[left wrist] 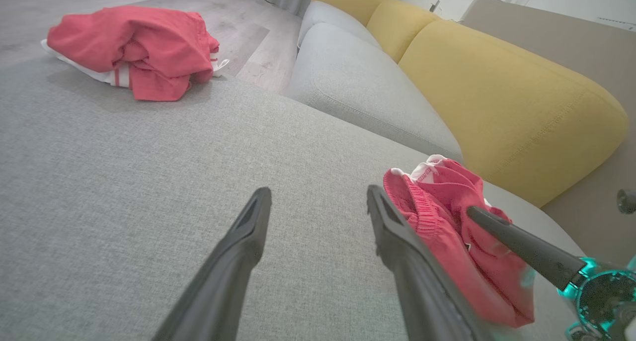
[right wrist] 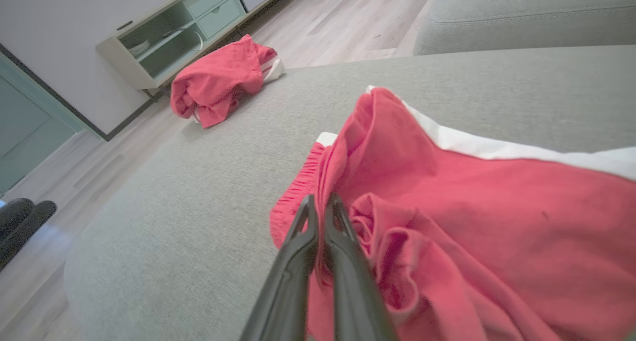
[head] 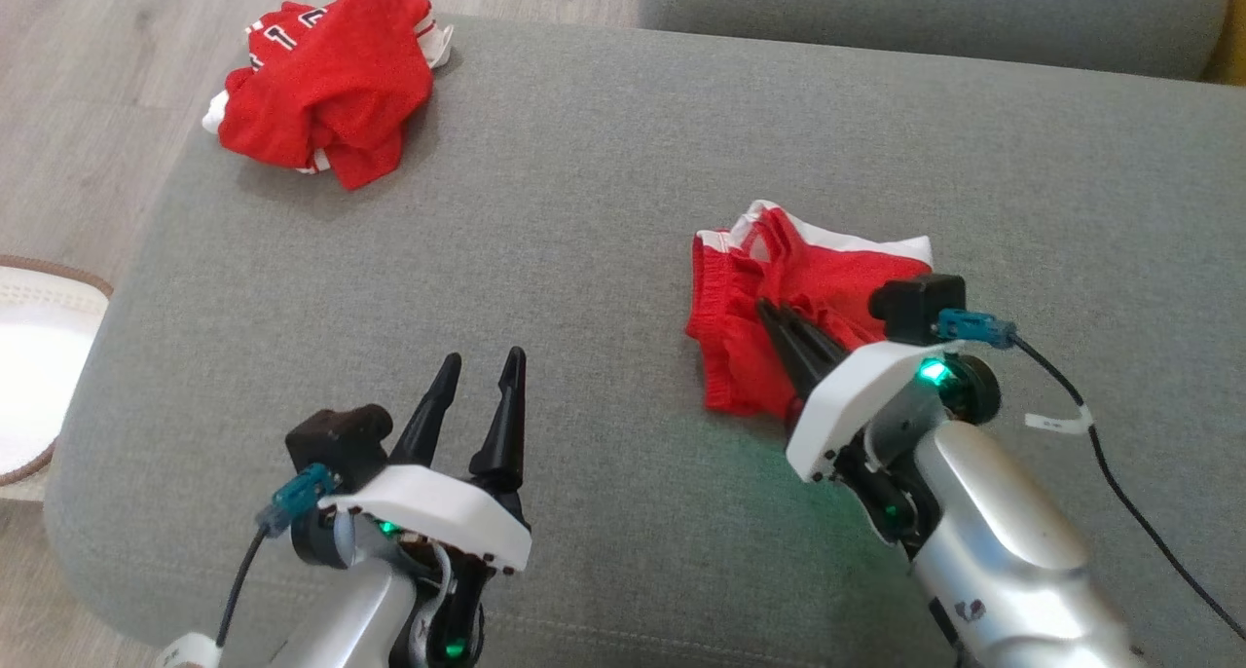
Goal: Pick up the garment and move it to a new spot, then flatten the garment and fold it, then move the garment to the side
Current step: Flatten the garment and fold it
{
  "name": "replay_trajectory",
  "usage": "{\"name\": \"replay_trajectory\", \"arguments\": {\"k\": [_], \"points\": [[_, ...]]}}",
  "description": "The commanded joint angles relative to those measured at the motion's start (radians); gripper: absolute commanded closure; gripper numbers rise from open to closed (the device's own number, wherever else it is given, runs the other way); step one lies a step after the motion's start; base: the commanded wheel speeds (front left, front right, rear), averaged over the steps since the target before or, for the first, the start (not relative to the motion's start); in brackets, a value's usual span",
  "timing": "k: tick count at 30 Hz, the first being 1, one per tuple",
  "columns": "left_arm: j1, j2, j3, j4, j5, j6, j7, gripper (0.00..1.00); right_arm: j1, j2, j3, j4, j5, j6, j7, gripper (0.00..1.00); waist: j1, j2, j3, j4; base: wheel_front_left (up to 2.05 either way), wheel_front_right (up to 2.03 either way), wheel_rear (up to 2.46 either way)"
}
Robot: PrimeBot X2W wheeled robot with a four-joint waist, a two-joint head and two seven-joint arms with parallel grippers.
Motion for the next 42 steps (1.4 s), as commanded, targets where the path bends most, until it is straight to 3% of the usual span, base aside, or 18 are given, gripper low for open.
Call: {"name": "replay_trajectory", "arguments": {"k": [1,7,8,10,11,12,23,28,35,36,37,38,42], "points": [[-0.026,0.003,0.031,-0.026,0.007,-0.003,-0.012,0.00,-0.047,0.022,0.029,-0.030,0.016,0.007,-0.017,1.00,0.0000,0.0000,0.000,0.003,0.00,0.00,0.00],[-0.024,-0.002,0.031,-0.020,0.009,-0.006,-0.012,0.00,-0.066,0.023,0.093,0.003,0.065,0.007,-0.047,1.00,0.0000,0.0000,-0.004,0.009,0.00,0.00,0.00],[-0.024,-0.002,0.031,-0.020,0.009,-0.006,-0.012,0.00,-0.068,0.023,0.104,0.005,0.073,0.007,-0.051,0.93,0.0000,0.0000,-0.005,0.008,0.00,0.00,0.00],[-0.023,-0.002,0.032,-0.019,0.010,-0.006,-0.012,0.00,-0.071,0.023,0.125,0.007,0.085,0.007,-0.059,0.49,0.0000,0.0000,-0.007,0.004,0.00,0.00,0.00],[-0.023,-0.003,0.032,-0.019,0.011,-0.007,-0.012,0.00,-0.073,0.023,0.134,0.006,0.090,0.007,-0.064,0.09,0.0000,0.0000,-0.008,0.001,0.00,0.00,0.00],[-0.023,-0.004,0.032,-0.020,0.012,-0.007,-0.012,0.00,-0.073,0.023,0.141,0.006,0.094,0.007,-0.068,0.00,0.0000,0.0000,-0.009,-0.002,0.00,0.00,0.00],[-0.017,-0.011,0.028,-0.026,0.018,-0.007,-0.012,0.00,-0.063,0.023,0.192,-0.067,0.111,0.007,-0.124,0.00,0.0000,0.0000,-0.028,-0.042,0.00,0.00,0.00],[-0.011,-0.006,0.034,-0.031,0.016,-0.004,-0.012,0.00,-0.065,0.002,0.131,-0.111,0.075,0.007,-0.142,0.00,0.0000,0.0000,-0.039,-0.048,0.00,0.00,0.00],[-0.011,-0.001,0.041,-0.051,0.018,0.001,-0.012,0.00,-0.066,-0.089,0.037,-0.097,-0.005,0.007,-0.101,0.00,0.0000,0.0000,-0.043,-0.023,0.00,0.00,0.00],[-0.011,0.001,0.043,-0.055,0.019,0.002,-0.012,0.00,-0.068,-0.109,0.029,-0.089,-0.019,0.007,-0.090,0.05,0.0000,0.0000,-0.042,-0.016,0.00,0.00,0.00],[-0.011,0.003,0.046,-0.058,0.019,0.003,-0.012,0.00,-0.069,-0.128,0.024,-0.080,-0.031,0.007,-0.080,0.33,0.0000,0.0000,-0.041,-0.010,0.00,0.00,0.00],[-0.011,0.005,0.049,-0.062,0.019,0.004,-0.012,0.00,-0.069,-0.144,0.022,-0.072,-0.040,0.007,-0.070,0.54,0.0000,0.0000,-0.039,-0.003,0.00,0.00,0.00],[-0.012,0.014,0.057,-0.081,0.023,0.009,-0.012,0.00,-0.078,-0.200,0.048,-0.035,-0.062,0.007,-0.038,0.89,0.0000,0.0000,-0.028,0.024,0.00,0.00,0.00]]}}
